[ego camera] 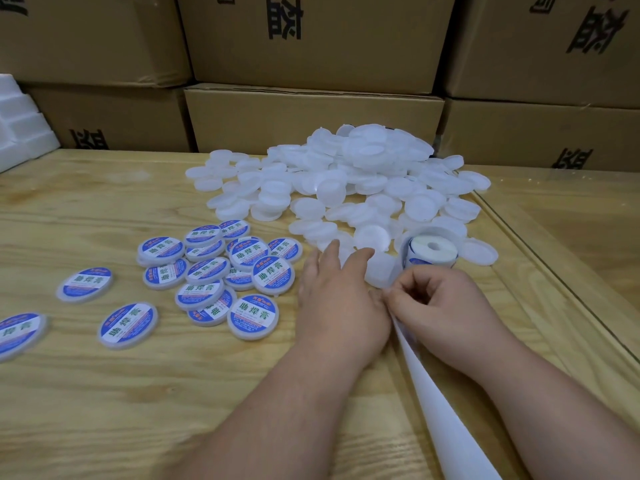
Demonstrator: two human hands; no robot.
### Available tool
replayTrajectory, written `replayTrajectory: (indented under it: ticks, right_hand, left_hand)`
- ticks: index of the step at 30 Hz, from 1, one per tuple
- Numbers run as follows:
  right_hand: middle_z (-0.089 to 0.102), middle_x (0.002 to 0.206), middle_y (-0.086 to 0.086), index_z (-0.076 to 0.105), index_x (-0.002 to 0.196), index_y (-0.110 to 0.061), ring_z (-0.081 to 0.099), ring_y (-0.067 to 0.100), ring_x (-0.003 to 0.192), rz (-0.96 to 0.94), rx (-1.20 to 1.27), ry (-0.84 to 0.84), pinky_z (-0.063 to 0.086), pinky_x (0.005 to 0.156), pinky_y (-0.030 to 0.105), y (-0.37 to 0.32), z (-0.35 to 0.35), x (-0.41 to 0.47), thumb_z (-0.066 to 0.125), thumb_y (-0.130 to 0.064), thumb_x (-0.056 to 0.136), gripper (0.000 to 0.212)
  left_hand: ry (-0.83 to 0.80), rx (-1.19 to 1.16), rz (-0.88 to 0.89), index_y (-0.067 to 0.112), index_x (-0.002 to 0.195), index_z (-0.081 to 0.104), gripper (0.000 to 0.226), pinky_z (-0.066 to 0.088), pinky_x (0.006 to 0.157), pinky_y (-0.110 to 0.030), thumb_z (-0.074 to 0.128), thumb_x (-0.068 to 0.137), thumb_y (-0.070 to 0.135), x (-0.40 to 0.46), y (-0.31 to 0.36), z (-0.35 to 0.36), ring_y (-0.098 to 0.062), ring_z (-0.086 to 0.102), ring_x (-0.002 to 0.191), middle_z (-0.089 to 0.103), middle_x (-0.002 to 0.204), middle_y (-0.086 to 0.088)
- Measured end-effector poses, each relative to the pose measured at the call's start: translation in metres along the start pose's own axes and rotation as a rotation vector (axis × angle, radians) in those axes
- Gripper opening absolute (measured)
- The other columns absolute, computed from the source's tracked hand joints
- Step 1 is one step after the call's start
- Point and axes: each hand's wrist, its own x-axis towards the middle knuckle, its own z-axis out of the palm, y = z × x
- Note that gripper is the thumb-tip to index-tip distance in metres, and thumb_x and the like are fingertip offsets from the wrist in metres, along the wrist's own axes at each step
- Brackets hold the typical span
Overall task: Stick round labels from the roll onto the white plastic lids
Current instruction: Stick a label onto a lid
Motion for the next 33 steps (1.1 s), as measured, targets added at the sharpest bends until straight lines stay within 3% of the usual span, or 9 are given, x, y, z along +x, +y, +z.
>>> replayTrajectory:
  ticks: [4, 8, 11, 15, 18, 23, 26, 29, 33]
  right_hand:
    - [0.051, 0.05, -0.006, 0.059, 0.062, -0.013, 0.045, 0.009, 0.048, 0.036, 0.002, -0.052, 0.038, 0.048, 0.02, -0.004, -0.003, -0.003, 0.059, -0.028, 0.066, 0.016]
    - [0.048, 0.047, -0.012, 0.056, 0.061, -0.015, 0.042, 0.004, 0.046, 0.001, -0.05, 0.049, 0.035, 0.047, 0.016, -0.003, -0.002, -0.002, 0.075, -0.035, 0.081, 0.035]
    - [0.051, 0.049, -0.012, 0.059, 0.065, -0.015, 0.043, 0.002, 0.045, 0.008, -0.042, 0.136, 0.036, 0.047, 0.013, -0.002, 0.0, 0.0, 0.08, -0.047, 0.078, 0.04]
    - [0.054, 0.05, -0.008, 0.061, 0.065, -0.018, 0.045, 0.003, 0.046, 0.05, -0.113, 0.111, 0.036, 0.046, 0.015, 0.001, -0.001, 0.003, 0.076, -0.034, 0.079, 0.026]
    - [0.056, 0.052, -0.003, 0.061, 0.065, -0.015, 0.046, 0.006, 0.046, 0.062, -0.135, 0.052, 0.037, 0.046, 0.018, 0.0, -0.002, 0.002, 0.068, -0.024, 0.077, 0.016]
    - [0.05, 0.051, -0.002, 0.055, 0.062, -0.008, 0.044, 0.01, 0.048, 0.058, -0.028, 0.017, 0.037, 0.047, 0.02, 0.0, -0.004, 0.001, 0.061, -0.018, 0.077, 0.019]
    - [0.043, 0.049, -0.002, 0.047, 0.056, -0.01, 0.038, 0.012, 0.047, 0.072, 0.09, 0.01, 0.034, 0.046, 0.022, -0.001, -0.006, 0.001, 0.057, -0.013, 0.079, 0.025]
    - [0.042, 0.048, -0.003, 0.044, 0.05, -0.016, 0.036, 0.011, 0.044, 0.076, 0.216, 0.017, 0.032, 0.044, 0.019, -0.004, -0.008, 0.001, 0.051, -0.018, 0.069, 0.02]
    - [0.046, 0.047, -0.011, 0.049, 0.048, -0.021, 0.039, 0.007, 0.042, 0.071, 0.32, 0.017, 0.033, 0.043, 0.017, -0.001, -0.011, 0.002, 0.051, -0.016, 0.071, 0.024]
  left_hand:
    - [0.05, -0.027, -0.013, 0.041, 0.145, 0.042, 0.059, 0.019, 0.118, -0.035, 0.053, 0.089, 0.026, -0.001, 0.002, -0.001, -0.024, 0.018, 0.145, 0.025, 0.16, -0.001]
    - [-0.005, -0.006, -0.016, 0.043, 0.151, 0.032, 0.066, 0.012, 0.121, -0.039, 0.052, 0.09, 0.029, -0.001, 0.001, -0.001, -0.027, 0.008, 0.15, 0.009, 0.168, -0.004]
    - [0.037, -0.019, -0.03, 0.044, 0.147, 0.038, 0.062, 0.016, 0.117, -0.037, 0.054, 0.089, 0.03, -0.001, 0.001, -0.001, -0.023, 0.015, 0.143, 0.026, 0.16, 0.0]
    - [0.087, -0.044, -0.018, 0.045, 0.141, 0.044, 0.055, 0.021, 0.106, -0.031, 0.059, 0.09, 0.03, -0.002, 0.002, 0.0, -0.016, 0.022, 0.125, 0.039, 0.136, 0.006]
    - [0.088, -0.066, -0.02, 0.044, 0.14, 0.044, 0.055, 0.021, 0.106, -0.03, 0.06, 0.09, 0.029, -0.001, 0.001, 0.001, -0.018, 0.025, 0.126, 0.04, 0.132, 0.006]
    - [0.14, -0.18, -0.033, 0.039, 0.138, 0.05, 0.053, 0.021, 0.109, -0.029, 0.058, 0.087, 0.026, 0.0, 0.002, -0.001, -0.019, 0.031, 0.132, 0.045, 0.14, 0.006]
    - [0.213, -0.296, 0.015, 0.033, 0.131, 0.055, 0.039, 0.021, 0.106, -0.023, 0.057, 0.093, 0.025, 0.002, 0.003, -0.003, -0.008, 0.037, 0.127, 0.055, 0.127, 0.016]
    - [0.284, -0.39, 0.054, 0.03, 0.124, 0.06, 0.024, 0.032, 0.108, -0.032, 0.052, 0.101, 0.03, 0.002, 0.003, -0.003, -0.003, 0.041, 0.113, 0.052, 0.108, 0.021]
    - [0.322, -0.46, 0.119, 0.029, 0.113, 0.063, 0.029, 0.041, 0.1, -0.04, 0.041, 0.101, 0.043, 0.001, 0.006, -0.005, -0.005, 0.048, 0.103, 0.058, 0.099, 0.022]
